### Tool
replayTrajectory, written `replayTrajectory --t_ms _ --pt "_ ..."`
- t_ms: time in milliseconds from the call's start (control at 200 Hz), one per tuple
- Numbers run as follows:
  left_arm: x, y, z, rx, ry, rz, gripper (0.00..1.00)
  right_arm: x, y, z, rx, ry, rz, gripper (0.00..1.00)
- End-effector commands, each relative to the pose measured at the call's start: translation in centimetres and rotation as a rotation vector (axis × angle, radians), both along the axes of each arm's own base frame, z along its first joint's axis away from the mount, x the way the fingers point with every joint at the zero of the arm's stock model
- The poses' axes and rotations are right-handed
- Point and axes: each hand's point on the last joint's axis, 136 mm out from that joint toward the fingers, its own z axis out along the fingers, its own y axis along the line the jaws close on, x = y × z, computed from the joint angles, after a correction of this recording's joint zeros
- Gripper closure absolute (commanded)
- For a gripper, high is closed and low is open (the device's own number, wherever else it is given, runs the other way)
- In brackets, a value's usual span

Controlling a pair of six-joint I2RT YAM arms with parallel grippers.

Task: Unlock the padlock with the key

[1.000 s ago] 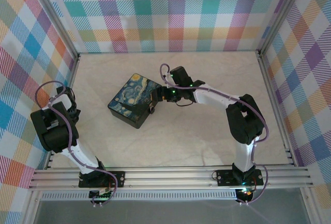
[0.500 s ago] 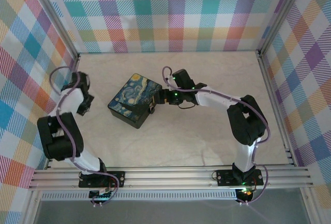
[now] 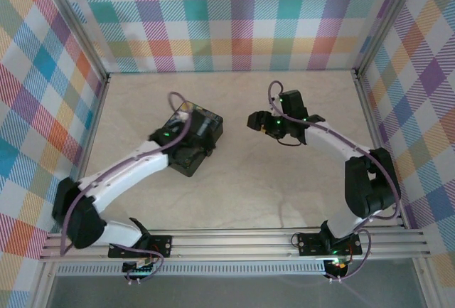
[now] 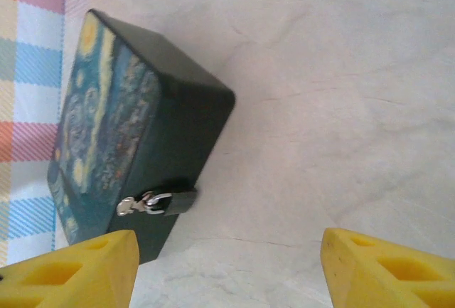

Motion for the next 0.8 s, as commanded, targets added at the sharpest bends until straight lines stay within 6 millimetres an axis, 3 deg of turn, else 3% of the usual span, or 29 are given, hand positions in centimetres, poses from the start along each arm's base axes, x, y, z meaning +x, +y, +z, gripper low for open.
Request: replayTrajectory --t_ms 0,180,320,375,455,540,655,795 --pt "-0.7 -5.0 -4.1 0.033 0.028 -0.070 1.00 -1.2 -2.4 -2.4 -0.044 0.094 -0.078 0.32" --pt "-1.2 -11.5 -8.8 0.114 0.057 -0.171 1.00 -2.3 -5.5 -5.2 -0.099 0.182 -0.170 0.33" --pt "-1.6 -13.5 -10.9 0.113 0.095 -0.189 1.00 -3.0 -7.5 -6.2 -0.127 0.215 -0.217 0.33" --pt "-1.8 -13.7 -11.2 0.102 0.109 -0.187 0.88 -3.2 -7.8 -6.4 -0.128 0.219 -0.225 0.33" --pt "-2.0 -13.5 -10.8 0.110 0.115 -0.192 0.68 -3.4 -7.4 -6.5 -0.105 0.226 -0.216 0.33" --pt "-1.8 -13.2 -9.1 0.101 0.104 -0.215 0.58 -3.6 -6.5 -6.6 -0.069 0.248 -0.183 0.34" --pt "-1.2 -11.4 -6.5 0.062 0.093 -0.214 0.54 -4.1 -5.0 -7.0 -0.076 0.264 -0.130 0.36" --pt "0.0 -6.3 -4.7 0.016 0.100 -0.140 0.54 -5.6 -2.2 -7.6 -0.094 0.278 -0.050 0.41"
